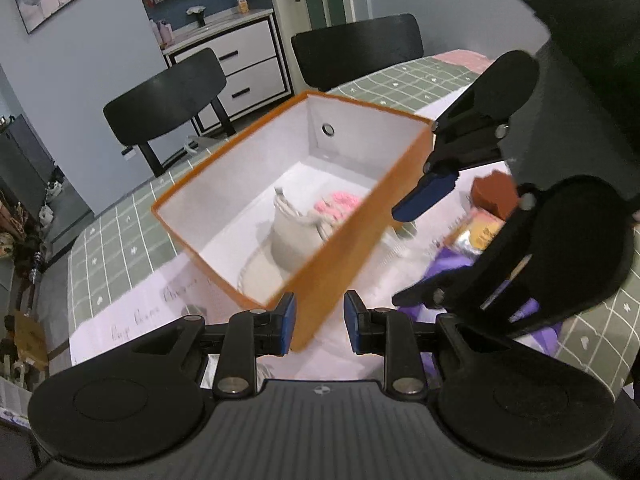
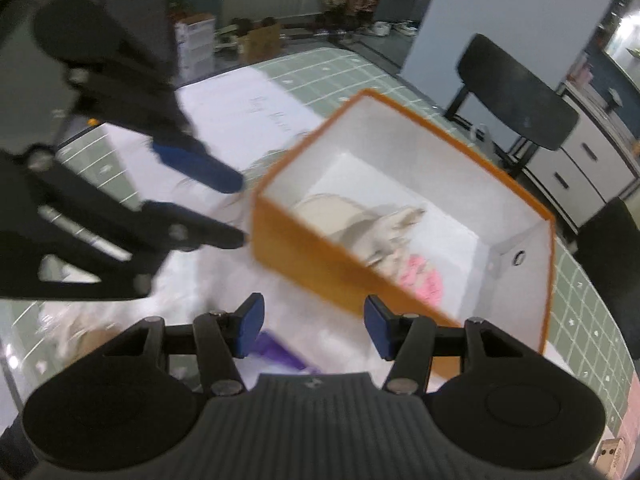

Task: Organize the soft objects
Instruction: 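Open both tools to release the items into the box and withdraw, then grasp the brown fluffy towel with the left tool while the right tool grasps the orange ball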

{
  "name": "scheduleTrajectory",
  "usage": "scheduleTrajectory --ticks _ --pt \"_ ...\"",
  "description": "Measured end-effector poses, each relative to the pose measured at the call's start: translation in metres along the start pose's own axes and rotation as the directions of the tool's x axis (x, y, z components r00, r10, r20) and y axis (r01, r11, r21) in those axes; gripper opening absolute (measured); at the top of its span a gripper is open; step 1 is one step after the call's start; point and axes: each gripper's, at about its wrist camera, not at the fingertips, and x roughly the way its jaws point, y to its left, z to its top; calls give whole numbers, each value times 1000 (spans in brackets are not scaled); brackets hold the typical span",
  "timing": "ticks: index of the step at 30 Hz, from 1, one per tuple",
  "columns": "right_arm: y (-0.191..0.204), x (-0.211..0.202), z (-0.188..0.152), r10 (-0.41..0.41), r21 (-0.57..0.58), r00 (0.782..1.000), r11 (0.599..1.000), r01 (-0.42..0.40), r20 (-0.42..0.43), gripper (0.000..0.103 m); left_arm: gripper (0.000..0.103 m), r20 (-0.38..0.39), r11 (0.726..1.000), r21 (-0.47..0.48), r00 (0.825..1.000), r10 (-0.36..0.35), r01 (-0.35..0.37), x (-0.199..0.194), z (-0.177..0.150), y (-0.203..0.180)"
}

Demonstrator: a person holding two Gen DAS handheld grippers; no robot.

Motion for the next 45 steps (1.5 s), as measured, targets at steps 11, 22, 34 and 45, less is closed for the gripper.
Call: scheduleTrajectory --ticks 11,22,34,45 --pt "-16 -13 -54 -63 61 998 996 64 -29 56 41 -33 998 -63 999 13 -15 0 -47 6" --pt "-50 -38 -167 -103 172 993 979 111 -57 57 50 -28 986 -151 998 64 -67 -36 -151 30" --pt "26 -46 -239 42 174 999 984 -39 -13 60 50 98 982 -160 991 -90 105 -87 -206 -48" --pt "90 -44 -253 77 196 991 976 -97 107 61 64 199 980 -156 976 -88 121 -57 -197 -129"
